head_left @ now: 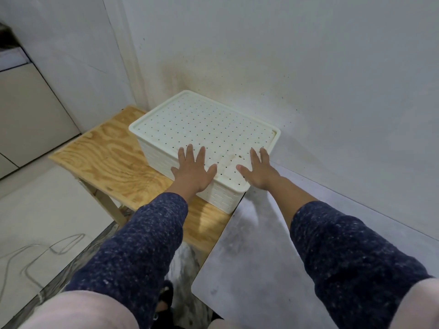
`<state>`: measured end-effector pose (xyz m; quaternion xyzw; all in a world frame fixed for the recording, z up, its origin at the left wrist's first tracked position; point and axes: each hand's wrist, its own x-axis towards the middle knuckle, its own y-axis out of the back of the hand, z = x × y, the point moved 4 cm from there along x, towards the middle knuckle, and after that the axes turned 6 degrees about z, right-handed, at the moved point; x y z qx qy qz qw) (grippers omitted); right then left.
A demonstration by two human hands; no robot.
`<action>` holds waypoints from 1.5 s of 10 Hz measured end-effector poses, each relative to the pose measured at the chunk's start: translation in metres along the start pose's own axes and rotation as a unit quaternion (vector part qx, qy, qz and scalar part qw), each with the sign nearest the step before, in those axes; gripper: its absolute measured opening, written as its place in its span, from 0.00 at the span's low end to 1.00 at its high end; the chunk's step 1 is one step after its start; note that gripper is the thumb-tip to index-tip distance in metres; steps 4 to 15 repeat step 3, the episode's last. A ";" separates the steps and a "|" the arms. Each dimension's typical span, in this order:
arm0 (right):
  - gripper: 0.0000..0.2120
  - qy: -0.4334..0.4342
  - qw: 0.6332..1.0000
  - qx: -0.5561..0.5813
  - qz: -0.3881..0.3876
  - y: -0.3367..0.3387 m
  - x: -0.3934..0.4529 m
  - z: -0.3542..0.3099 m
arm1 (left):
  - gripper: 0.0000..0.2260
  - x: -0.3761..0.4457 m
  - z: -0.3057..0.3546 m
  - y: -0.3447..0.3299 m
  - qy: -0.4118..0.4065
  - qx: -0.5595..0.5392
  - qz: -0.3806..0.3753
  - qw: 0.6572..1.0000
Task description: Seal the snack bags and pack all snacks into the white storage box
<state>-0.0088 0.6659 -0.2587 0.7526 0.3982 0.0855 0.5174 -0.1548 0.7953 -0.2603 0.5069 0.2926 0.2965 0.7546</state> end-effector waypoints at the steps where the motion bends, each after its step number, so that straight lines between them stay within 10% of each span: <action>1: 0.30 0.050 0.995 0.052 0.076 -0.008 -0.013 0.006 | 0.30 -0.005 -0.004 -0.006 -0.018 -0.048 0.052 0.997; 3: 0.25 0.052 0.964 0.165 0.200 -0.044 -0.077 0.026 | 0.27 -0.044 -0.012 -0.022 -0.074 -0.198 0.241 0.947; 15: 0.25 0.052 0.964 0.165 0.200 -0.044 -0.077 0.026 | 0.27 -0.044 -0.012 -0.022 -0.074 -0.198 0.241 0.947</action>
